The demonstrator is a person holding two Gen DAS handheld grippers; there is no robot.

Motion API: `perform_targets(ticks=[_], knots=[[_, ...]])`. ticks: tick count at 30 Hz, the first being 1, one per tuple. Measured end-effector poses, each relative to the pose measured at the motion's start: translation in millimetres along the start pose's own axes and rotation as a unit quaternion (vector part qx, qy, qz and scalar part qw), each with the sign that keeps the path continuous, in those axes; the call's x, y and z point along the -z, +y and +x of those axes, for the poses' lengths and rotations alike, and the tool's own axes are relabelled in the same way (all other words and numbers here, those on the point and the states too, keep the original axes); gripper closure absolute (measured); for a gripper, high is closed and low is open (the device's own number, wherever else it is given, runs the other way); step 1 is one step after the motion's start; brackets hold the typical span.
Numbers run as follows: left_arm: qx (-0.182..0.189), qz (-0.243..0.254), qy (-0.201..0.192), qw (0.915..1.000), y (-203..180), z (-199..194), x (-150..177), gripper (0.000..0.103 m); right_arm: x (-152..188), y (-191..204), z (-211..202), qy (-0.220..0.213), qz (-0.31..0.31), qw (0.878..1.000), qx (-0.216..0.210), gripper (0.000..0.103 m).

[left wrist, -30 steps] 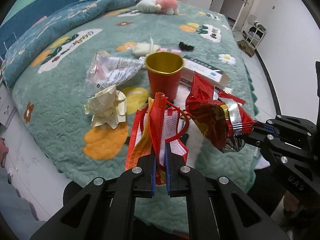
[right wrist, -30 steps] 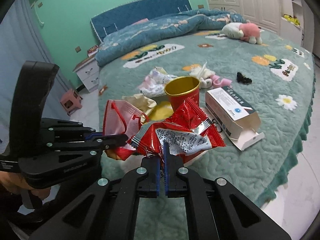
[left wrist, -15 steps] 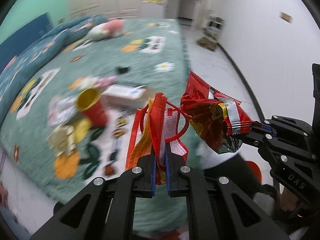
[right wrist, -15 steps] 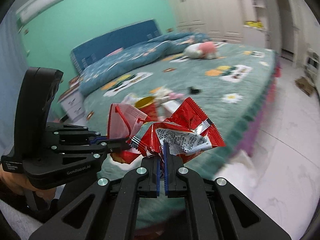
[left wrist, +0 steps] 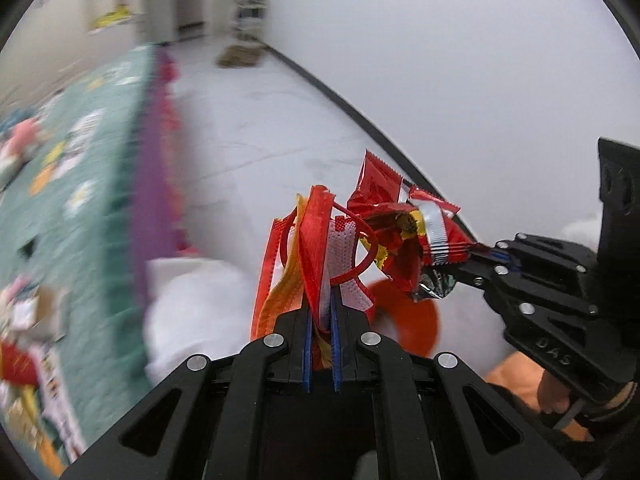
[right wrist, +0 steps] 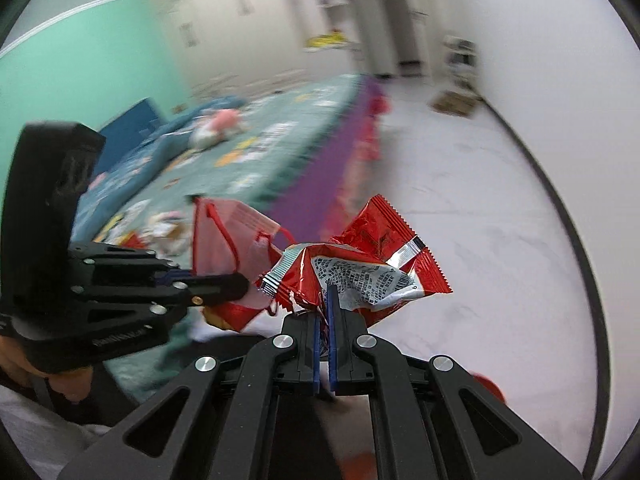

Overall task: Collect trash
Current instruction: 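Carry the mask and wrapper in both tools over the orange bin, then open the right tool over the bin while the left tool opens too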

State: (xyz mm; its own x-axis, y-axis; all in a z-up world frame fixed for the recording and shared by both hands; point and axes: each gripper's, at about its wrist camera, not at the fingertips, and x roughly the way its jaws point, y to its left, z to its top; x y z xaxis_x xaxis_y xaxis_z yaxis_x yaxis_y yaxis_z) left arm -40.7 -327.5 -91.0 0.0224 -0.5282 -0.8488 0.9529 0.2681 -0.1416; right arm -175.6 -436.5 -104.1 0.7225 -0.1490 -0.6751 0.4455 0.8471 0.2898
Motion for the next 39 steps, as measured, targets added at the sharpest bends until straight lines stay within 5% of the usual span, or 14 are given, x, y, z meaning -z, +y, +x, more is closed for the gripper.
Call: perform_targets(ticks=[5,10,18,25,31,33,39], knots=[[0.066,0.041,0.053,0.9955,-41.8,56.9,-15.3,0.094,39.2,-72.8,-6.9,0.031,0.071,0.995,0.056,0.1],[0.124,0.043,0.121,0.984,-59.6,121.5,-17.6,0.094,77.6,-126.5,12.6,0.077,0.136,0.985,0.067,0.1],[0.136,0.073,0.196,0.9683,-82.0,198.5,-14.0,0.094,139.1,-185.7,31.1,0.122,0.23,0.963,0.077,0.1],[0.129,0.059,0.211,0.9671,-81.3,198.8,-7.4,0.094,162.5,-203.0,79.4,0.163,0.263,0.948,0.076,0.098],[0.128,0.056,0.226,0.9642,-90.8,206.5,-6.1,0.094,168.5,-206.0,90.2,0.177,0.261,0.946,0.08,0.079],[0.128,0.057,0.232,0.9626,-93.0,210.3,-4.8,0.094,169.8,-207.9,88.0,0.175,0.265,0.945,0.083,0.063],[0.134,0.068,0.244,0.9582,-101.2,222.3,-3.3,0.094,164.0,-207.4,75.5,0.159,0.259,0.947,0.106,0.061]])
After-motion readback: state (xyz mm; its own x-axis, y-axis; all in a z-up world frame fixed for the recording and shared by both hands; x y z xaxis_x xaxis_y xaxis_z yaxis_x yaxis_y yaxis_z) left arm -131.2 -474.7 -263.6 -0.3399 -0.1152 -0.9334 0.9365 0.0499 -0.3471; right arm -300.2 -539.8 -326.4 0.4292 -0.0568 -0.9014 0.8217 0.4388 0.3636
